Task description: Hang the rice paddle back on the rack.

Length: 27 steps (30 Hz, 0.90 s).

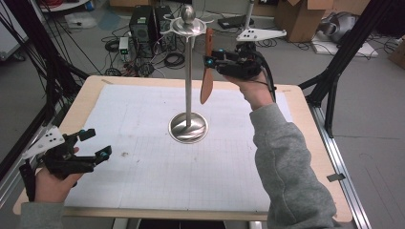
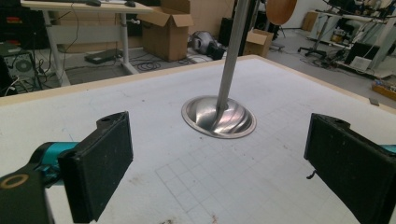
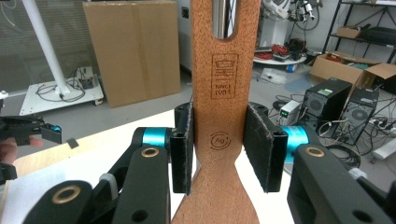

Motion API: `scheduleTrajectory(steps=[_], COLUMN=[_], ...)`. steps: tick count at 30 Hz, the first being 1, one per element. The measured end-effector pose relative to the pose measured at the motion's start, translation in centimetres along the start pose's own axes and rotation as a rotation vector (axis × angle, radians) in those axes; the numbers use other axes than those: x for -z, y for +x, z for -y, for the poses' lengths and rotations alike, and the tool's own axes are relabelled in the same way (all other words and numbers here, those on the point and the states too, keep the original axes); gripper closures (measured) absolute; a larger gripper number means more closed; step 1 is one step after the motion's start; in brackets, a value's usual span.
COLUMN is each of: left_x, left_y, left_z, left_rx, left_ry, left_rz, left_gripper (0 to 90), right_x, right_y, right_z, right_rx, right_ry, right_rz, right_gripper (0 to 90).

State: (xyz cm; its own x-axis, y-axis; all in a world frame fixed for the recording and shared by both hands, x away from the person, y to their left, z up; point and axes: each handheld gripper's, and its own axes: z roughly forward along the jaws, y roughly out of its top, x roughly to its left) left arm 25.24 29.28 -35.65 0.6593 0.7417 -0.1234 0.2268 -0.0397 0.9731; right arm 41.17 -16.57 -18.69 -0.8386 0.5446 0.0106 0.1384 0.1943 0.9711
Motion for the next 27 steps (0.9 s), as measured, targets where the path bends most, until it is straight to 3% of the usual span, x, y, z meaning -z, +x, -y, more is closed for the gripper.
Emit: scheduleTrajectory(steps=[9, 16, 27], left_x=[-0.1, -0.5, -0.8], left_y=[-0.1, -0.1, 0.1], left_z=[-0.2, -0.3, -0.7], left_rx=[-0.006, -0.005, -0.001], left_ry=[-0.001, -0.001, -0.021], left_rz=[0.006, 0.015, 0.025], left_gripper=[8.3, 8.3, 8.3], right_x=[0.3, 0.9, 2.3], right_y=[0.5, 0.5, 0.5], right_z=[0.1, 1.4, 3.4], right_rx=[0.0, -0.016, -0.007], right_ry=[-0.004, -0.013, 0.006], right_rz=[0.019, 0.04, 0.041], right_gripper=[47.6, 31.6, 19.0])
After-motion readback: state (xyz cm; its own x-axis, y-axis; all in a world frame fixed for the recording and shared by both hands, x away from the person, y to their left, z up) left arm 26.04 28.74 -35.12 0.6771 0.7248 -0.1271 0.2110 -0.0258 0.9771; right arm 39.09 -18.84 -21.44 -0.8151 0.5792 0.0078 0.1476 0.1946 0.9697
